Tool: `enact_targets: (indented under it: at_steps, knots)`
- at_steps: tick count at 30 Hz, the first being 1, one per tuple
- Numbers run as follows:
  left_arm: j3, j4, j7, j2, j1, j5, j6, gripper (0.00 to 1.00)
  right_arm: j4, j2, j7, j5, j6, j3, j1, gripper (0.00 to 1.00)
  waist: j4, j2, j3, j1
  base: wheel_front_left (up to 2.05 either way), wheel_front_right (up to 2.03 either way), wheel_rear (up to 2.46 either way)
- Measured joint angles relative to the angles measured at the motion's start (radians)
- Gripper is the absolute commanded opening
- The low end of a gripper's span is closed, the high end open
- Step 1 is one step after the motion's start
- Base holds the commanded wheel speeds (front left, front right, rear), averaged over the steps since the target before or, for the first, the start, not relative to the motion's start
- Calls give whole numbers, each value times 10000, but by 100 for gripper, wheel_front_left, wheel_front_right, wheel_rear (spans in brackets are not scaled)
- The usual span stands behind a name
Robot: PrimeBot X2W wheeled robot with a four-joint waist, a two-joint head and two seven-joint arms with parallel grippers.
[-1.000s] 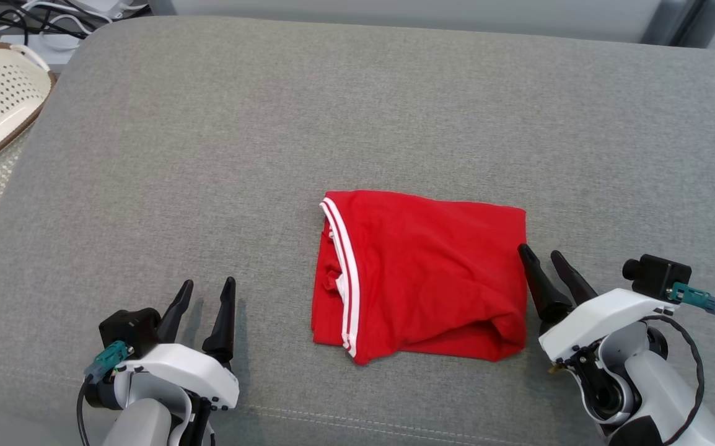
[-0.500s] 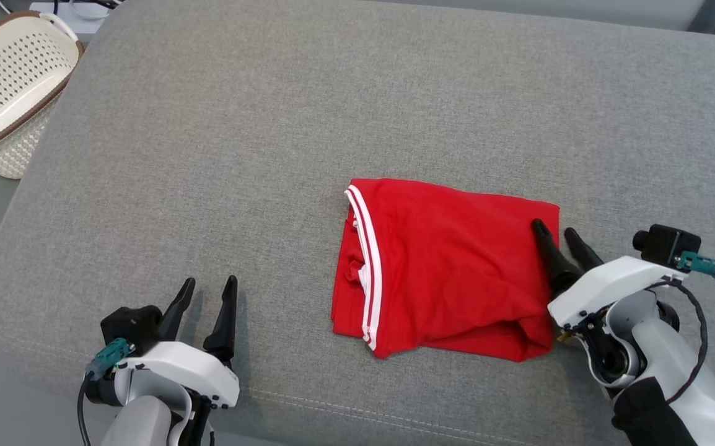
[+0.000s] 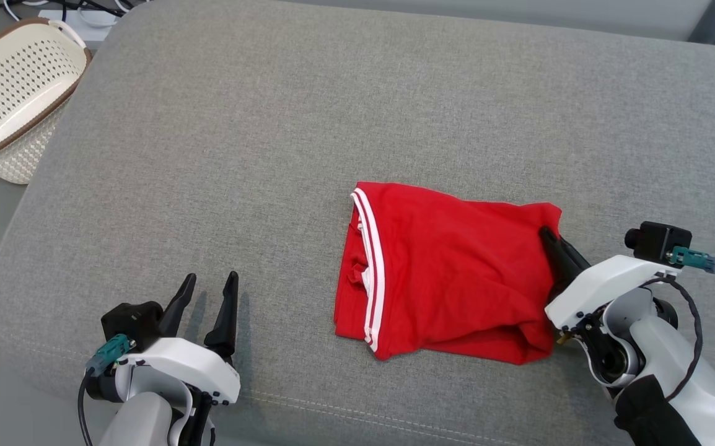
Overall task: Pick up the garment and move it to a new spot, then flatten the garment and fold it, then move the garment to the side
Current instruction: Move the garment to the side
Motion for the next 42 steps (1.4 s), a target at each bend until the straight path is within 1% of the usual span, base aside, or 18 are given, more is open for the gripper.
enact_targets:
  at_steps: [8, 13, 17, 22, 28, 36, 42]
  knots:
    - [38, 58, 0, -35, 33, 6, 0, 100, -176, -194, -637, 50, 0, 286, 28, 0, -40, 0, -313, 0, 0, 0, 0]
    - [138, 84, 0, -46, 131, 79, 0, 100, -759, -389, -861, -13, 0, 635, 160, 0, -186, 0, -761, 0, 0, 0, 0]
    - [190, 88, 0, -96, 385, 144, 0, 100, -1503, -487, -876, 13, 0, 938, 170, 0, -534, 0, -1126, 0, 0, 0, 0]
    - [245, 44, 0, -215, 460, 360, 0, 100, -2675, -807, -525, 173, 0, 1185, 185, 0, -1256, 0, -1438, 0, 0, 0, 0]
    - [249, -171, 0, -282, 463, 364, 0, 100, -4084, -1141, 378, 138, 0, 1409, 190, 0, -2300, 0, -1620, 0, 0, 0, 0]
    - [217, -518, 0, -311, 498, 378, 0, 100, -4897, -1022, 744, -63, 0, 1028, 504, 0, -3761, 0, -1679, 0, 0, 0, 0]
    - [230, -635, 0, -311, 635, 472, 0, 100, -5033, -756, 859, -286, 0, 874, 906, 0, -4879, 1, -1689, 0, 0, 0, 0]
